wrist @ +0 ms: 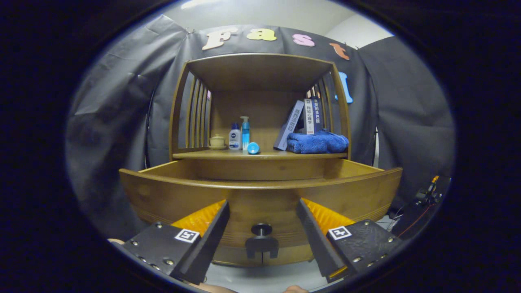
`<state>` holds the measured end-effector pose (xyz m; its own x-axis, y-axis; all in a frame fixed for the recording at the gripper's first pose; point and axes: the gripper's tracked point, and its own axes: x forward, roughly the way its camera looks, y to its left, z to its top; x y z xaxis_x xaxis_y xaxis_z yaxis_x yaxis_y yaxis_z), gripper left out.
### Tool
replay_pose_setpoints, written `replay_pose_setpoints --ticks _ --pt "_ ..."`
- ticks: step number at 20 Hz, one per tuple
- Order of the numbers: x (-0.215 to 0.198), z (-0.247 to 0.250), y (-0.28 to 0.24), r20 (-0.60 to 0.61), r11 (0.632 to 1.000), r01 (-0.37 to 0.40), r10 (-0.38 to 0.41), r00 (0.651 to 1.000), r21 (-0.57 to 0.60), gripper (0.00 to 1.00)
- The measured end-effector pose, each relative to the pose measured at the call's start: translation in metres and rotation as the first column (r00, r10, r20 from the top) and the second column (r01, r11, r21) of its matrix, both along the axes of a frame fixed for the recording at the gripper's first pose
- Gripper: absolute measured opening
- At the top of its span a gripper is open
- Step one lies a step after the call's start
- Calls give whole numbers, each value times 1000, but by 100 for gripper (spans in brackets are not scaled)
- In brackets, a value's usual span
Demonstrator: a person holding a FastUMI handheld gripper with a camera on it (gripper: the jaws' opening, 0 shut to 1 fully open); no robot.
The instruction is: Pull open the drawer, take out the items inside it, and place them on the countertop above the cabinet.
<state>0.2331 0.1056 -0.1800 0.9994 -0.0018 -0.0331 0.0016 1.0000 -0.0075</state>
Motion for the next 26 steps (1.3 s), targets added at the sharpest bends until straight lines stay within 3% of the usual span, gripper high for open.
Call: replay_pose_setpoints --ticks 9,26 --pt "17 3 -3 -22 1000 -25 25 999 3 99" --pt "104 15 4 -18 1000 -29 29 999 10 99"
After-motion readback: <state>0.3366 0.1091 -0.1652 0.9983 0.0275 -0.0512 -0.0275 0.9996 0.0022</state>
